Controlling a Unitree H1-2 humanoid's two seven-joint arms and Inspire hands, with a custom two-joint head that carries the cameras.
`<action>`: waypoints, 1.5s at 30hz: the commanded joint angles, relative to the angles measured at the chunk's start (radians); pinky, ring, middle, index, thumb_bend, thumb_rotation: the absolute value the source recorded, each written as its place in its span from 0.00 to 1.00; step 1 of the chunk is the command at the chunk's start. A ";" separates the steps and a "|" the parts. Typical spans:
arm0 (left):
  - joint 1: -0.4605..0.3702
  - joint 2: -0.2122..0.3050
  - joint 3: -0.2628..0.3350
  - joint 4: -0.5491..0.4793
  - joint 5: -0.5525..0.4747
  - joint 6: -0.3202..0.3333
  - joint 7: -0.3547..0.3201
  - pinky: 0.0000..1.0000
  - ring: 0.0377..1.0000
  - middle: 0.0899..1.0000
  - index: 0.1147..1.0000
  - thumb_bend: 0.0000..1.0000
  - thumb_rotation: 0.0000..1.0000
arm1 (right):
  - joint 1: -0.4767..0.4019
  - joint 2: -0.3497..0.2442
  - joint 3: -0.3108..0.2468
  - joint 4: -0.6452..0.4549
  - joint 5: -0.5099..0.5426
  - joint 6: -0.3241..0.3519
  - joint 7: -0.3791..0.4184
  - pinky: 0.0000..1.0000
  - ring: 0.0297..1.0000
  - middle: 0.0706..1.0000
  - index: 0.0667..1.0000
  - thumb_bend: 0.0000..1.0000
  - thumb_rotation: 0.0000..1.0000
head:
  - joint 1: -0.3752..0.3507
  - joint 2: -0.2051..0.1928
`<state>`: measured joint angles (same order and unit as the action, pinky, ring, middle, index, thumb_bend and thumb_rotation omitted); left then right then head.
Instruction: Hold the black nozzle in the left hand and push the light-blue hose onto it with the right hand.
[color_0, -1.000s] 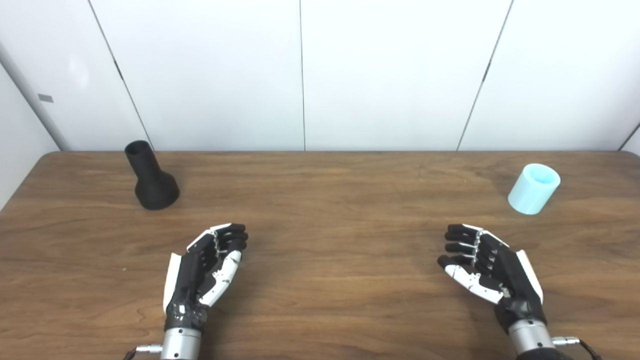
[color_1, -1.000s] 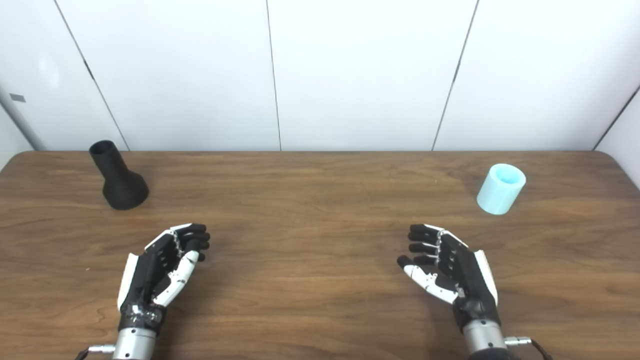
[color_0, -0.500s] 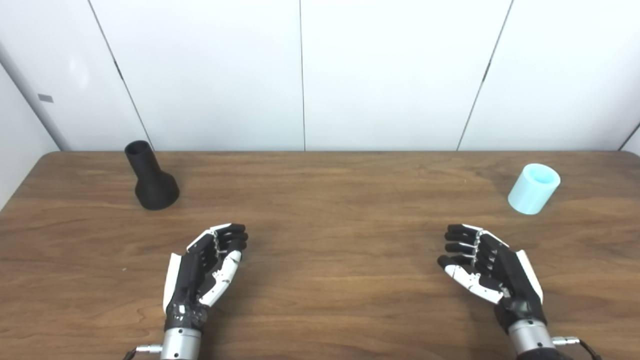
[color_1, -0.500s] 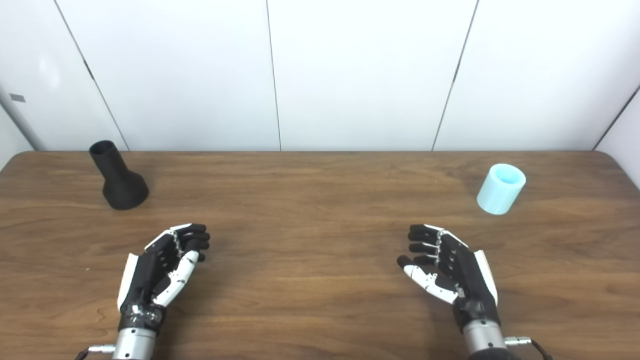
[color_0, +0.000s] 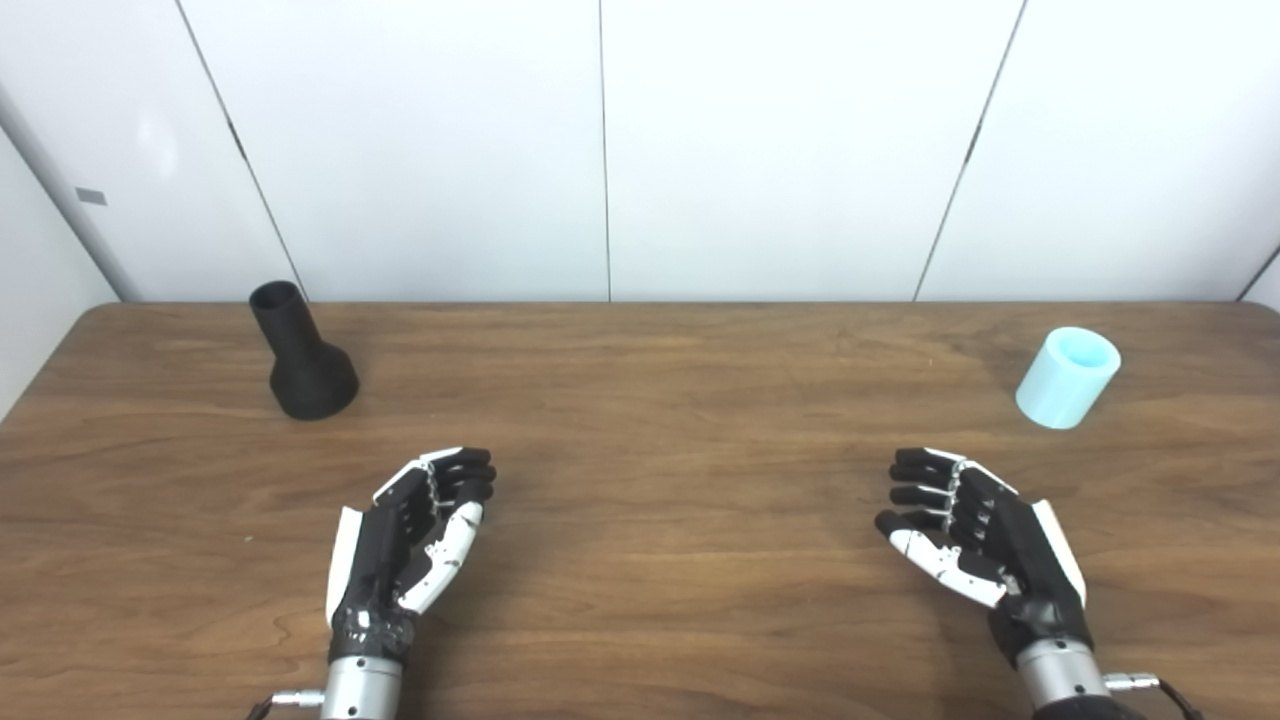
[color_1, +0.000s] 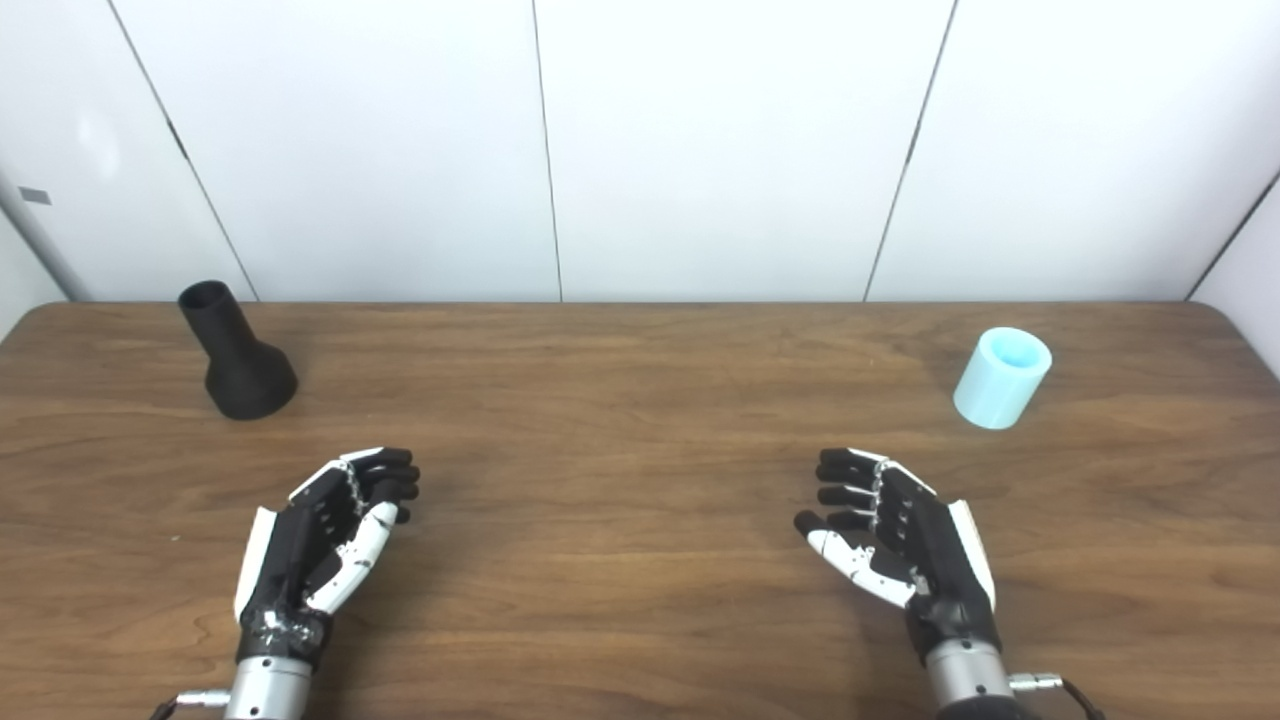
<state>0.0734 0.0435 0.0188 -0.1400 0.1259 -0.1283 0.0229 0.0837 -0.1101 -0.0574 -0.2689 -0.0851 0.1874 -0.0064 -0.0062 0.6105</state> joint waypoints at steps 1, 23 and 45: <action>0.011 0.004 -0.003 -0.001 -0.001 -0.011 0.001 0.57 0.62 0.62 0.61 0.29 0.37 | -0.011 -0.009 0.001 -0.035 -0.002 -0.014 0.005 0.58 0.66 0.68 0.66 0.29 0.10 | -0.001 0.001; 0.011 0.002 0.001 -0.006 -0.004 0.000 0.003 0.57 0.63 0.63 0.62 0.30 0.36 | -0.012 -0.010 0.003 -0.029 -0.006 -0.023 0.004 0.58 0.66 0.67 0.65 0.28 0.09 | 0.009 -0.002; -0.038 0.047 0.110 0.014 -0.093 0.068 0.018 0.87 0.90 0.91 0.93 0.81 0.38 | -0.033 -0.043 -0.036 0.035 0.064 -0.070 0.028 0.58 0.66 0.67 0.65 0.28 0.00 | 0.162 -0.015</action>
<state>0.0609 0.0726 0.1068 -0.1346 0.0372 -0.0294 0.0186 0.0684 -0.1297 -0.0787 -0.2260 -0.0310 0.1537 0.0153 0.1471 0.5937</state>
